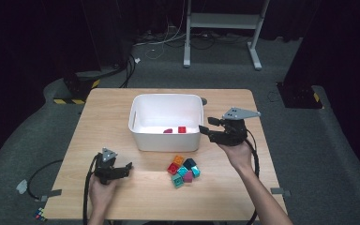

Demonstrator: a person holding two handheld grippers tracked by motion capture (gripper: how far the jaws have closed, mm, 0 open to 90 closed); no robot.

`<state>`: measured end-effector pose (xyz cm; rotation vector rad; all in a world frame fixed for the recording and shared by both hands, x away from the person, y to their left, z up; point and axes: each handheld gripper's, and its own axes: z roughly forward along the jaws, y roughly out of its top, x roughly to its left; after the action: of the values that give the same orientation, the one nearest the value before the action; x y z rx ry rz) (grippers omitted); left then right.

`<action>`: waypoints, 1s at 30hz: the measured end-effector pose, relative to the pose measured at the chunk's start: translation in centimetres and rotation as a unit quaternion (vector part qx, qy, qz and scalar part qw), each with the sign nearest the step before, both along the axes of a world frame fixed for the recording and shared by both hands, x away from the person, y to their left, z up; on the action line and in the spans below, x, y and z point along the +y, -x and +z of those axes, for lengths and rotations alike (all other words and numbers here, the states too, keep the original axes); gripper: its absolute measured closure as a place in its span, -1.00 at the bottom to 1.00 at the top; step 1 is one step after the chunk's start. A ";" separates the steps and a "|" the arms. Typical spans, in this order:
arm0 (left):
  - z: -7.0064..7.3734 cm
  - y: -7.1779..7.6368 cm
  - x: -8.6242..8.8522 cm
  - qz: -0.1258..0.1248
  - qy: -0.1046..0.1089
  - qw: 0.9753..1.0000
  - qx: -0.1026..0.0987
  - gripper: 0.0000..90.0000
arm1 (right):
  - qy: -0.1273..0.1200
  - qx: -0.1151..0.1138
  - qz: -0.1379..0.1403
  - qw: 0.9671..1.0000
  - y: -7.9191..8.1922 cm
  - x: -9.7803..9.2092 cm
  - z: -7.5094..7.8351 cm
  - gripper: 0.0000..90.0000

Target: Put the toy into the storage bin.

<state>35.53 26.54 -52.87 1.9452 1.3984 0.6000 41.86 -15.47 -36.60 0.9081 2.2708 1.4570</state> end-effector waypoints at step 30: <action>0.0 0.0 0.0 0.000 0.000 1.000 0.000 -0.67 | 0.027 0.041 -0.004 0.999 5.1 0.1 -8.9 0.05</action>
<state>35.53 26.54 -52.87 1.9455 1.3982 0.6008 36.77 -15.40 -45.50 0.9765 2.3504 1.3709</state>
